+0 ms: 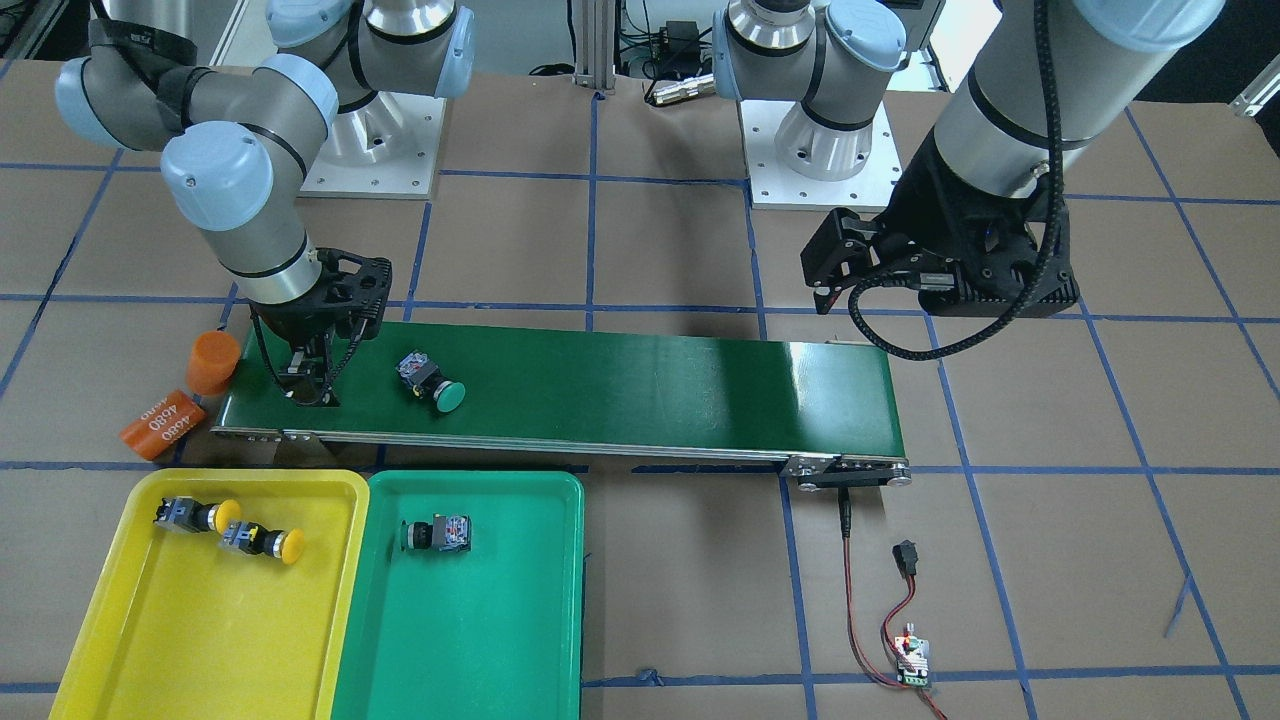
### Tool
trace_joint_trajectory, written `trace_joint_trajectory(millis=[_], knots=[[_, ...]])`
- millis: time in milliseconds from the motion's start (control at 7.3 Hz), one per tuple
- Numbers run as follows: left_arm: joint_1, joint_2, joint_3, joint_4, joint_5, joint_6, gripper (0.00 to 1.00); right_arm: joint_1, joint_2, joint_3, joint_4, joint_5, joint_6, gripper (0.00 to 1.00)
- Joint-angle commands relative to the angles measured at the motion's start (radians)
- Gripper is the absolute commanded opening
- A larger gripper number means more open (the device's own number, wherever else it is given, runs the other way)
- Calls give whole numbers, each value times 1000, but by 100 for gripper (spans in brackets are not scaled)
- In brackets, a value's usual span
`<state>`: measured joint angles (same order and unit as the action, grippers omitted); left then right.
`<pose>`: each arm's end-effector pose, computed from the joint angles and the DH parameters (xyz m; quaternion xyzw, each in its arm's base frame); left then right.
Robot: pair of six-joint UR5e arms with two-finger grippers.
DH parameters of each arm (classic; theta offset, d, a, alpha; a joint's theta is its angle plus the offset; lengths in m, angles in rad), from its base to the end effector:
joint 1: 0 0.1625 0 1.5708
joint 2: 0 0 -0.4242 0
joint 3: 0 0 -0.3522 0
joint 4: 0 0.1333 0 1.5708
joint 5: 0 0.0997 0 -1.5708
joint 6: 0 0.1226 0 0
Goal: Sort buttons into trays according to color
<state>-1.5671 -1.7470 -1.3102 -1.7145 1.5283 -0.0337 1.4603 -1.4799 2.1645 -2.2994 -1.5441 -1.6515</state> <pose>-0.1366 -0.5181 0.4816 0.0193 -0.9991 -0.0300 0.0208 0.0898 -0.4289 0.2442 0.6965 -0.7171 0.0243 0.0085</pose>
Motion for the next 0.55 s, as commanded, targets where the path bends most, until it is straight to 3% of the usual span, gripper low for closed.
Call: trace_joint_trajectory(millis=[0, 411], knots=[[-1, -2, 0, 1, -4, 0, 100, 0, 0, 0, 0, 2, 1, 100], [-1, -3, 0, 4, -5, 0, 100, 0, 1, 0, 0, 4, 15, 100]])
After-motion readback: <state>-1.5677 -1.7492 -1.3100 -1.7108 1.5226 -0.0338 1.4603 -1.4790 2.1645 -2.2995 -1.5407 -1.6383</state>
